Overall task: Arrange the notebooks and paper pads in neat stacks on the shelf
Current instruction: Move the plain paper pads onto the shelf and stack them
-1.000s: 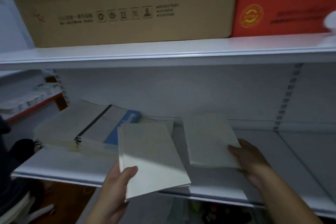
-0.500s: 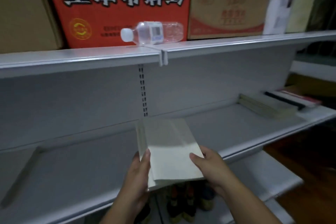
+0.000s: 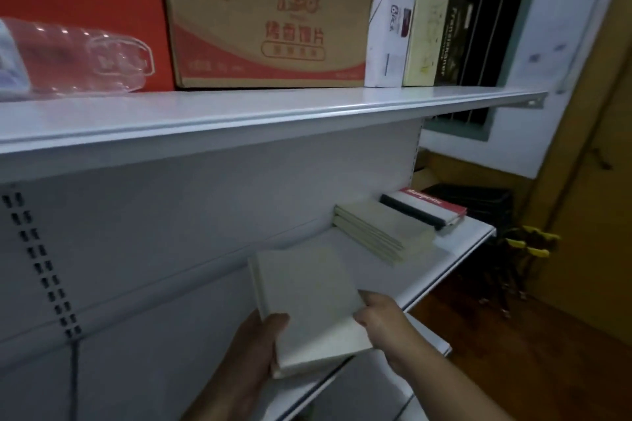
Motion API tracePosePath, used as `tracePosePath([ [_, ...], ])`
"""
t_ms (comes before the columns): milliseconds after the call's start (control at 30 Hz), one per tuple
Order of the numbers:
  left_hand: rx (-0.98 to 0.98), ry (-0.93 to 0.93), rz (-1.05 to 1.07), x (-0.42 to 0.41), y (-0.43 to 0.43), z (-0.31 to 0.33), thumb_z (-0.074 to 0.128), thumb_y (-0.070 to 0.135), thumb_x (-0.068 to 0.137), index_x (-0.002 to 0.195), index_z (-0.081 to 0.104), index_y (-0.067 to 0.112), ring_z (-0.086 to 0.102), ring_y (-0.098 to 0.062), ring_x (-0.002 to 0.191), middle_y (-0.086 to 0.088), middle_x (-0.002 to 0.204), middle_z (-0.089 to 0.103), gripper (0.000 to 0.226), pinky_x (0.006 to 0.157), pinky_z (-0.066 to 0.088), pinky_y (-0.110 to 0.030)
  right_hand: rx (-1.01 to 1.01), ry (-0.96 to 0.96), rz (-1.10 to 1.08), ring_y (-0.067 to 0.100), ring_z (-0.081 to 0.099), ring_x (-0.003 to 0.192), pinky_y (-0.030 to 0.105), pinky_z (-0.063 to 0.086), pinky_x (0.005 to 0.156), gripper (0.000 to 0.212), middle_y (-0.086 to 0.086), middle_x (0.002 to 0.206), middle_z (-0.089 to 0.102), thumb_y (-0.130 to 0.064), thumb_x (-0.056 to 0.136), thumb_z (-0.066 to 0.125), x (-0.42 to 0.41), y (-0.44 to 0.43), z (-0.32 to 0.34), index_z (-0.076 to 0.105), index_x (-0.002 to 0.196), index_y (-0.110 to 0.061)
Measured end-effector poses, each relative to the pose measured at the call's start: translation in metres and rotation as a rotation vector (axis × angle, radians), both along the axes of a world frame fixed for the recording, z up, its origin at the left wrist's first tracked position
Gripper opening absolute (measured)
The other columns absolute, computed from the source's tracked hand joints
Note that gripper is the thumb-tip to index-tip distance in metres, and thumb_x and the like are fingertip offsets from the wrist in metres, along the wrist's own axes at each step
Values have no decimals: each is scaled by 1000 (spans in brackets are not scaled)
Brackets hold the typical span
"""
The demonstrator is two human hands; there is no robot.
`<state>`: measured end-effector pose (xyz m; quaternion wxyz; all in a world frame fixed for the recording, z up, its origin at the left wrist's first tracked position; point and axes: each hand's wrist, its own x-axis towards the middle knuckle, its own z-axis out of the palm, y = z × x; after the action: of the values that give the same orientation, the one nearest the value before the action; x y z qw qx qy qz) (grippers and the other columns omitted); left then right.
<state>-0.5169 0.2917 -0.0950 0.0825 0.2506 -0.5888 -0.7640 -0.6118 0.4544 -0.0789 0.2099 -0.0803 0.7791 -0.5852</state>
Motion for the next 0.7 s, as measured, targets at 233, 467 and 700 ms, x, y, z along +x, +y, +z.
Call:
tracePosePath([
  [233,-597,-360,-292,-84,3,-4,53,50,88,59,62,7,53,-19,34,-5,40,55,52,39,40,-20,128,47,6,17,69,80,28,58,71,40,2,90,72,11,81,45,-90,30,-5,71,99,-13],
  [467,-544,-403,-130,-115,10,-6,53,47,90,70,56,5,55,-19,31,-6,44,57,46,37,47,-24,245,214,238,24,65,102,41,52,94,43,10,116,67,3,85,41,-150,12,-19,65,116,-14],
  [700,-411,-481,135,-124,11,-12,56,50,87,92,56,5,61,-24,41,-12,64,64,45,49,55,-37,366,431,340,24,46,129,30,35,110,53,7,143,47,-19,96,44,-164,-1,-44,29,146,-14],
])
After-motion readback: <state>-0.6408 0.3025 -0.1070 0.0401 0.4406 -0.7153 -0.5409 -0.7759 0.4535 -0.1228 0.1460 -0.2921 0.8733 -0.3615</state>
